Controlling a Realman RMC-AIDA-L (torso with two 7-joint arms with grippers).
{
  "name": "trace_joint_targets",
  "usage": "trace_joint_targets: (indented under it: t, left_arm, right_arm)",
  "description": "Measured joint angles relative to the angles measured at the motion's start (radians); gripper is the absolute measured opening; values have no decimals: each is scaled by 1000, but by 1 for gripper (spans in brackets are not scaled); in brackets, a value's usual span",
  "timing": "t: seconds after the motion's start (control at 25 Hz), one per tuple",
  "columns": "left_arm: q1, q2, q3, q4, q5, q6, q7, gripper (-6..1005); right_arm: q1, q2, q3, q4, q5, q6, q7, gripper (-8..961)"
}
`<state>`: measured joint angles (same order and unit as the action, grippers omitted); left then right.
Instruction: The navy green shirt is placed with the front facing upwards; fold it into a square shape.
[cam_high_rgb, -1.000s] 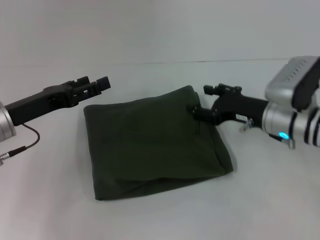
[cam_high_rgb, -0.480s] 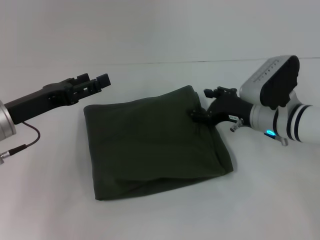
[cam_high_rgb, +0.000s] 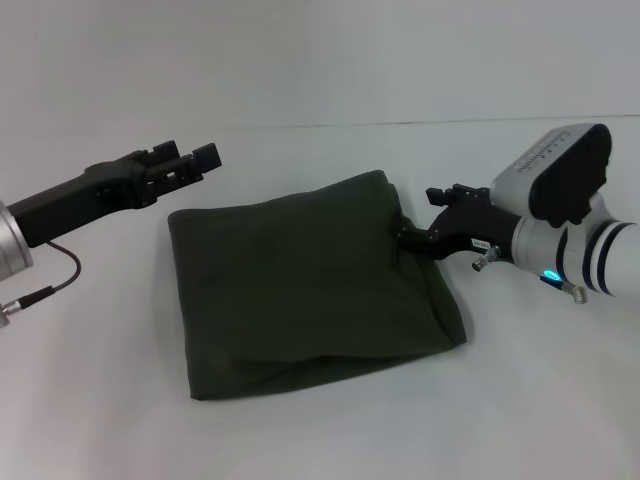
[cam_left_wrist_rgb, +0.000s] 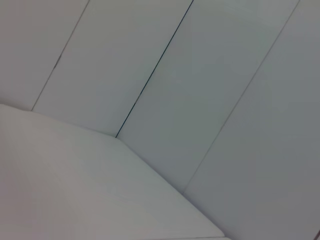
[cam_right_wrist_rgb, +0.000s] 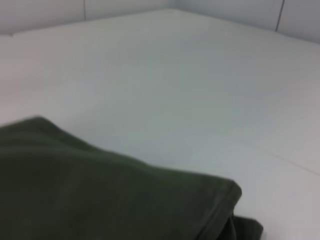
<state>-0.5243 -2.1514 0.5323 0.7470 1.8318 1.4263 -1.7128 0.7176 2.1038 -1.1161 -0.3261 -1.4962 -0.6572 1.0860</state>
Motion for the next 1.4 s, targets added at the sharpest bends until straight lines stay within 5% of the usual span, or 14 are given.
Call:
trace_joint_targets:
  t: [0.36,0.88,1.4]
  left_arm:
    - [4,-1,2,0,-4,2,1,900]
    - [1,-6,4,0,-6,2,1,900]
    - [9,-10,2,0,-6,2,1,900]
  right_arm:
    - [-102,-5,-5,-123,101,-193,-1,794]
    - [127,6,-90,65,102,2,-1,797]
    - [99,2,-108,85,104,101,12,799]
